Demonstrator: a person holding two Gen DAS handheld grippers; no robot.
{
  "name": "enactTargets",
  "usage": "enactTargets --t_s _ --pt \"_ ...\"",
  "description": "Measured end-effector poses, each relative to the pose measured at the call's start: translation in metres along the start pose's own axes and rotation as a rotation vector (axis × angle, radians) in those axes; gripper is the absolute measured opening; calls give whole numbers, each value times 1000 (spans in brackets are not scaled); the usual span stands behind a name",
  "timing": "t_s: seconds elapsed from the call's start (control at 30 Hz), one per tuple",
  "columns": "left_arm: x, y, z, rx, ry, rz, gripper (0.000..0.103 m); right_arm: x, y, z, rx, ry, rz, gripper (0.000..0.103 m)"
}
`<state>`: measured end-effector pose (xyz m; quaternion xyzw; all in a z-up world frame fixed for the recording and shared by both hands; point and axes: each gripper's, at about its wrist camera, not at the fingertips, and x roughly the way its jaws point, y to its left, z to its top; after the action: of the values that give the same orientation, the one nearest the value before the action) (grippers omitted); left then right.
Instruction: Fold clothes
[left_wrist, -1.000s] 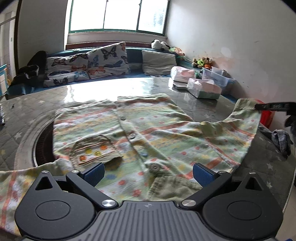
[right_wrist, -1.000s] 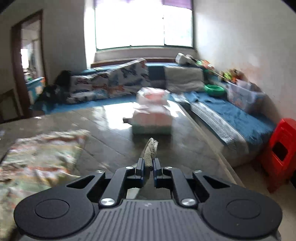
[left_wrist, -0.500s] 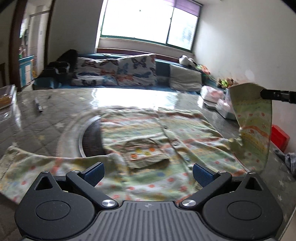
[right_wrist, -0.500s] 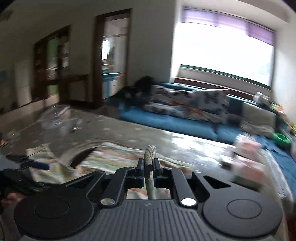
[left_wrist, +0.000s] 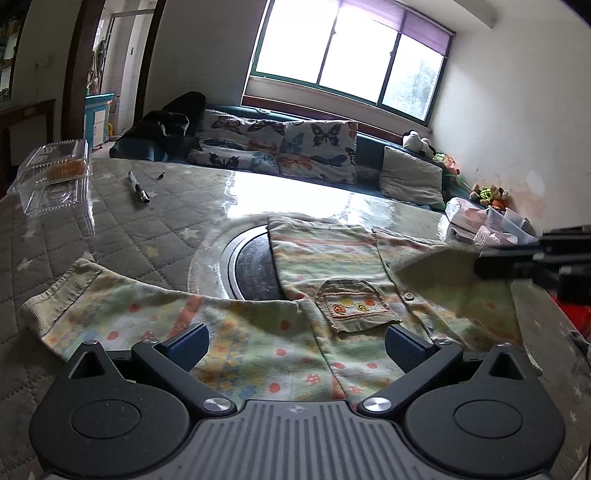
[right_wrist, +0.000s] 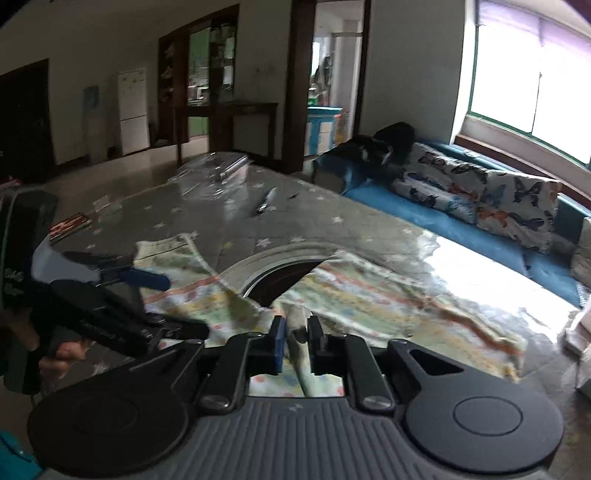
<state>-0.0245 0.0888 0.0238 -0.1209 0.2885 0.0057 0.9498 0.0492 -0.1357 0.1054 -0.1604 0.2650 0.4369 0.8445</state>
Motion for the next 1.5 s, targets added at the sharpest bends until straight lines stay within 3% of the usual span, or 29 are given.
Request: enactTargets --t_s 0.2,0.5,0.87,1.13,1.37,1.5 --pt "3 -11 2 26 2 -19 103 -22 -14 -8 11 -11 -16 25" --pt "13 -53 2 131 12 -121 101 -39 -69 -74 131 153 -149 25" --pt "30 -97 1 214 43 -235 76 -38 -103 -125 296 211 -186 24" --pt "46 -114 -3 240 77 -295 44 -25 -119 -100 286 141 -193 24" --pt "72 -122 -5 226 135 -326 36 8 -135 -98 324 145 -200 23" --pt "85 -117 -9 213 163 -298 35 12 -137 -102 330 151 -204 23"
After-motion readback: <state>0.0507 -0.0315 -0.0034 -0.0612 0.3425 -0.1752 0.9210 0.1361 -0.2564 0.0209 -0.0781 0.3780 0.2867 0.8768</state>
